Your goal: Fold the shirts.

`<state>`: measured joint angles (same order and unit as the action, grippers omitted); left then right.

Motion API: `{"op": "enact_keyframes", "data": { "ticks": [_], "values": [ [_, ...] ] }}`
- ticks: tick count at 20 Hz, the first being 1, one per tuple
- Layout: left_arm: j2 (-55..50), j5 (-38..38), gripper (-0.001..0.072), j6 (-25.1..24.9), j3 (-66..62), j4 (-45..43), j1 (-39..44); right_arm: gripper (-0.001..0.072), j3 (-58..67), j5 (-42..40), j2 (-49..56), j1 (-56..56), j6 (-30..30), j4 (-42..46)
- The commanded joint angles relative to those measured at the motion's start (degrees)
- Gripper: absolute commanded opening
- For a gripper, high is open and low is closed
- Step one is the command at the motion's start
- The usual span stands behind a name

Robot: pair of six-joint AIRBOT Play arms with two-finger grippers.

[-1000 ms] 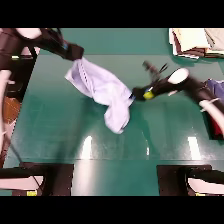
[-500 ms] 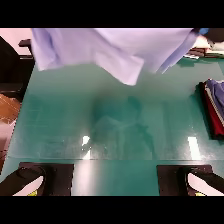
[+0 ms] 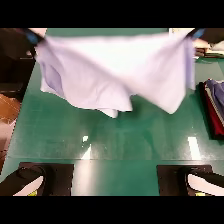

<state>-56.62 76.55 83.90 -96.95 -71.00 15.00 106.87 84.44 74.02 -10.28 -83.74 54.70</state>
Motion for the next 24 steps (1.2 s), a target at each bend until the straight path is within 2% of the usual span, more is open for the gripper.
{"op": "enact_keyframes", "data": {
  "ticks": [1,4,6,12,13,14,16,18,21,24],
  "values": [
    [-0.98,5.51,0.0022,0.09,13.94,0.85,0.02,0.0014,-10.67,2.73,4.55,-5.95,-0.15,-0.48],
    [-0.98,3.63,0.0023,0.02,26.08,0.68,0.02,0.0014,-18.88,-2.14,7.98,-9.29,2.12,-0.44],
    [-1.01,2.38,0.0023,0.04,29.7,0.7,0.02,0.0014,-20.04,-6.43,10.82,-9.38,2.4,-0.5],
    [-0.7,-0.28,0.0023,0.02,29.68,0.74,0.02,0.0024,-11.32,-13.42,17.53,-4.98,2.38,-0.52],
    [-0.7,-0.96,0.0023,0.07,29.68,0.74,0.02,0.018,-9.14,-13.75,18.93,-3.8,2.38,-0.55],
    [-0.7,-1.22,0.0023,0.04,29.7,0.74,0.02,0.0377,-6.88,-13.73,20.22,-2.32,2.36,-0.57],
    [-0.7,-1.14,0.0023,0.04,29.7,0.72,0.02,0.0379,-4.83,-12.72,21.16,0.79,2.43,-0.44],
    [-0.7,-1.14,0.0023,0.02,29.7,0.72,0.02,0.0378,-5.16,-8.04,21.09,3.37,3.3,1.14],
    [-0.72,-1.62,0.0023,0.07,29.7,0.72,0.02,0.0379,-11.93,-1.2,18.78,4.39,6.75,2.91],
    [-0.74,-3.76,0.0023,0.11,29.7,0.79,0.02,0.0379,-23.08,-4.15,14.62,1.84,8.7,2.95]
  ]
}}
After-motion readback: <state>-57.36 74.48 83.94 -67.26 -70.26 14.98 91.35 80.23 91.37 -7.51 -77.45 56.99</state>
